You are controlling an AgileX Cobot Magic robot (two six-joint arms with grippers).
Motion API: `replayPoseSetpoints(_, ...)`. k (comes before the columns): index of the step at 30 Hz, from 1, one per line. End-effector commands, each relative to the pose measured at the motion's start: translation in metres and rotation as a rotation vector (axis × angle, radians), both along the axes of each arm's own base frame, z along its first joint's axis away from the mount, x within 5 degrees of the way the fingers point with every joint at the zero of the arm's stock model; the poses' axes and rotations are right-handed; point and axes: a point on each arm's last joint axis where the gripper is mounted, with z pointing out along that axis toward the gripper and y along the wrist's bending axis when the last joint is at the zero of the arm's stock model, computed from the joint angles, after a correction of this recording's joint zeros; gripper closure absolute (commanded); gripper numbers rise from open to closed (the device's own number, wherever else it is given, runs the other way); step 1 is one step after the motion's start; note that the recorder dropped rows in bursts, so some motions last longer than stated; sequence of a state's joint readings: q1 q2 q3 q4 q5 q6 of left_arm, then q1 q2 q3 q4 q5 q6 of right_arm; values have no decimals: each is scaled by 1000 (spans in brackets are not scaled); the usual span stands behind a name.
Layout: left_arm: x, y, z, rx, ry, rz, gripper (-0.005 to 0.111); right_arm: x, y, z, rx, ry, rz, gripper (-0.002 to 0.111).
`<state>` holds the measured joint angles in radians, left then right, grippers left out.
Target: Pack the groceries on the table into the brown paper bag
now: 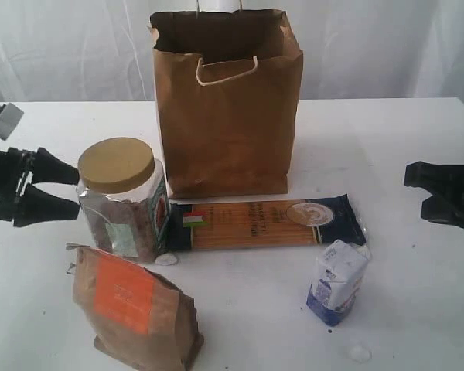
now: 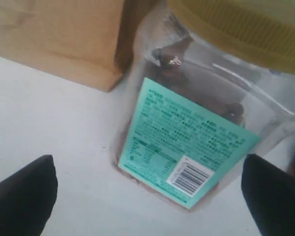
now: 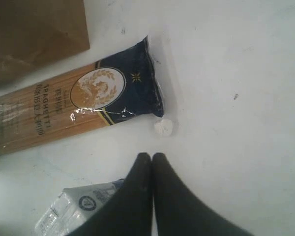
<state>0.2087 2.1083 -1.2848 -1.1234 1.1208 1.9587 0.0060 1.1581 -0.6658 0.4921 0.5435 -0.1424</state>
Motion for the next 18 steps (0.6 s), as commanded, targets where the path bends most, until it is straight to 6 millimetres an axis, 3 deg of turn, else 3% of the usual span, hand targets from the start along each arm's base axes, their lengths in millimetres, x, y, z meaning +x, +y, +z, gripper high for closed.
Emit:
replayPoseSetpoints(1,-24,-19,-8,-75,-28,-163,2,-1,-1,-1,-4,9,8,108)
replayPoseSetpoints(5,-32,-33,-14,-85,-4,-199,2,-1,-1,-1,-4,9,8,108)
replayPoseSetpoints(18,-26,-34,-9,-141,-20,-129,2,-3,0,-2,1,28,18,108)
